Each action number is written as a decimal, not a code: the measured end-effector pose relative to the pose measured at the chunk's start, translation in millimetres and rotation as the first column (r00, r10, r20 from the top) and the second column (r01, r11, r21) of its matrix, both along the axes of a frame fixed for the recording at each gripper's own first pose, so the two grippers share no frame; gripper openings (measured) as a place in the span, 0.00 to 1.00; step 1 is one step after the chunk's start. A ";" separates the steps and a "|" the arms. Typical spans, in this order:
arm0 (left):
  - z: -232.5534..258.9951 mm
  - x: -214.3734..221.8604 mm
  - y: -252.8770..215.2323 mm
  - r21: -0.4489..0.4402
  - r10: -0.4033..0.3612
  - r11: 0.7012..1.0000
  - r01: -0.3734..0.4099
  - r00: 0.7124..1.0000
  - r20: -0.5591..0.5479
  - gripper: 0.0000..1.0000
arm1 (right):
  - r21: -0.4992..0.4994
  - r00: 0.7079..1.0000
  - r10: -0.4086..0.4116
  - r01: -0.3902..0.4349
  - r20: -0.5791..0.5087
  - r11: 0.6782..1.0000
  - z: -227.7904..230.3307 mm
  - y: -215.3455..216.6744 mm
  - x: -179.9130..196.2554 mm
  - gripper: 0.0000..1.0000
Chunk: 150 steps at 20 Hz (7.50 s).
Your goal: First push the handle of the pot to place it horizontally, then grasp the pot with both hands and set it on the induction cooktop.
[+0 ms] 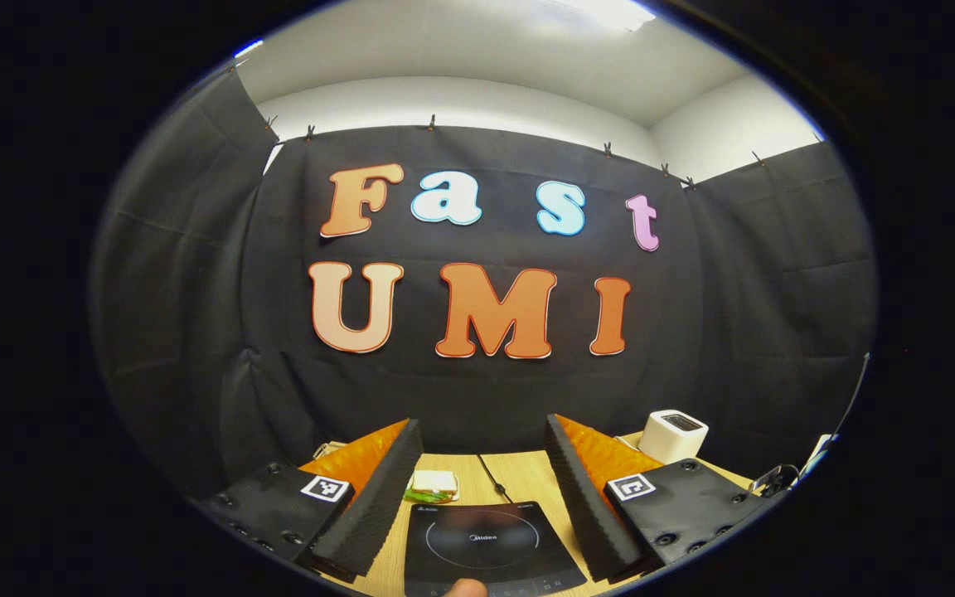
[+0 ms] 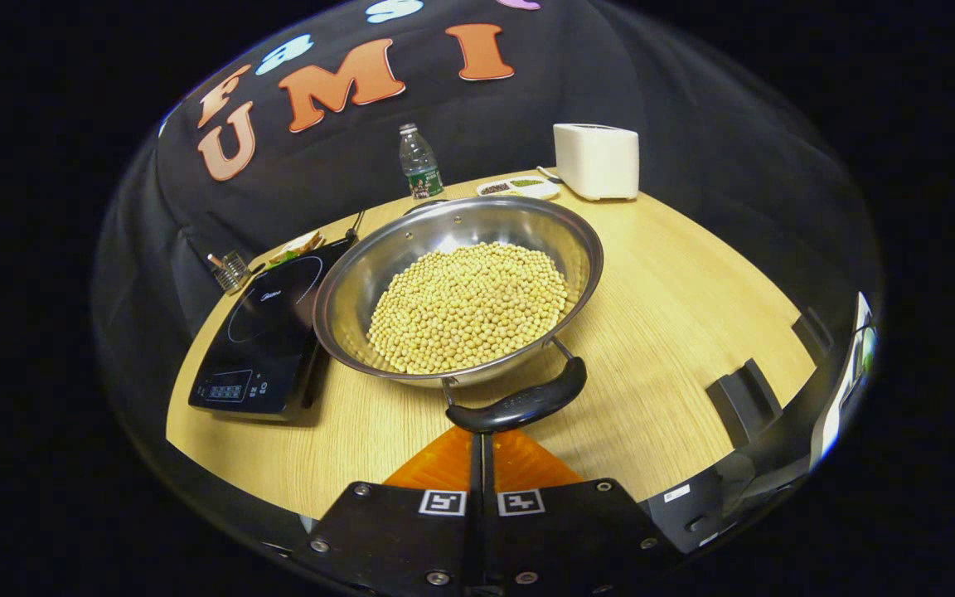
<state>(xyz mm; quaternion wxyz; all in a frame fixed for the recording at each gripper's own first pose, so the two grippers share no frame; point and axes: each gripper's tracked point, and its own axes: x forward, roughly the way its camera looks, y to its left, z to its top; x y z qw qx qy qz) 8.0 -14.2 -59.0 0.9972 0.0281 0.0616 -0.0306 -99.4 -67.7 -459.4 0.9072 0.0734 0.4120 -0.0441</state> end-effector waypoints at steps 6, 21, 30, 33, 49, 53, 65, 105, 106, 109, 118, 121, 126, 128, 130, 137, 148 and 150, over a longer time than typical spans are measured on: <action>4.6 -4.0 -12.8 0.004 -0.030 1.000 0.030 1.000 0.006 0.96 | -0.012 1.000 -0.028 0.028 0.001 1.000 1.1 -20.1 7.4 0.00; 9.7 -4.8 -17.1 0.014 -0.034 0.999 0.033 0.999 0.023 0.98 | -0.020 0.987 -0.162 0.162 0.006 0.987 1.9 -79.9 38.1 0.00; 7.9 -1.9 -24.3 0.013 -0.044 0.999 0.043 0.999 0.014 0.96 | -0.006 0.973 -0.231 0.231 0.020 0.973 4.2 -106.6 65.9 0.00; 4.4 0.3 -24.0 0.012 -0.040 0.999 0.040 0.999 0.006 0.98 | -0.002 0.969 -0.247 0.247 0.020 0.969 3.9 -114.6 73.2 0.00; -6.9 22.8 -21.7 0.023 -0.015 1.000 0.015 1.000 -0.017 0.96 | 0.018 0.958 -0.286 0.285 0.009 0.958 -1.7 -145.1 124.1 0.00; -12.0 27.5 -31.7 0.027 -0.034 0.999 0.034 0.999 -0.024 0.97 | 0.012 0.958 -0.286 0.285 0.011 0.958 -6.6 -149.1 135.3 0.00; -18.1 37.6 -37.6 0.038 -0.029 0.999 0.030 0.999 -0.031 0.97 | 0.008 0.958 -0.285 0.285 0.023 0.959 -14.2 -159.0 175.7 0.00; -188.4 76.7 -79.5 0.011 -0.013 1.000 0.016 0.967 -0.256 0.98 | -0.004 0.948 -0.239 0.245 0.209 0.969 48.6 -162.7 199.5 0.79; -209.2 82.6 -90.0 0.026 -0.022 0.999 0.031 0.958 -0.285 0.98 | -0.008 0.953 -0.226 0.233 0.203 0.973 47.3 -161.2 203.5 0.87; -268.4 99.0 -120.6 0.052 -0.052 0.996 0.075 0.935 -0.352 0.98 | -0.063 0.962 -0.185 0.201 0.201 0.977 40.5 -165.6 219.0 0.95; -375.6 131.5 -171.8 0.062 -0.085 0.990 0.126 0.893 -0.443 0.99 | -0.068 0.970 -0.157 0.172 0.184 0.983 16.8 -167.9 254.0 0.95; -407.3 129.0 -176.7 0.061 -0.082 0.989 0.131 0.857 -0.509 0.99 | -0.072 0.973 -0.155 0.169 0.169 0.983 5.8 -168.5 260.5 0.95; -441.0 124.9 -181.2 0.033 -0.084 0.991 0.128 0.807 -0.585 0.99 | -0.068 0.975 -0.150 0.163 0.162 0.984 -4.0 -165.9 269.3 0.95; -447.8 122.3 -179.4 0.030 -0.077 0.992 0.119 0.794 -0.603 0.99 | -0.065 0.979 -0.143 0.154 0.145 0.986 -9.5 -162.6 270.7 0.95; -449.9 119.9 -184.1 0.020 -0.087 0.992 0.126 0.783 -0.616 0.99 | -0.070 0.981 -0.144 0.154 0.132 0.986 -14.6 -163.2 271.4 0.93; -460.6 121.9 -182.1 0.064 -0.015 0.995 0.075 0.760 -0.650 0.68 | -0.075 0.985 -0.136 0.144 0.106 0.987 -18.9 -165.0 267.2 0.65; -420.7 105.4 -172.0 0.005 -0.025 0.999 0.038 0.737 -0.675 0.55 | -0.073 0.979 -0.156 0.167 0.134 0.983 38.1 -145.1 230.0 0.47; -403.9 105.5 -165.0 0.004 -0.030 0.999 0.043 0.747 -0.664 0.55 | -0.073 0.976 -0.153 0.166 0.154 0.983 53.1 -135.3 227.3 0.47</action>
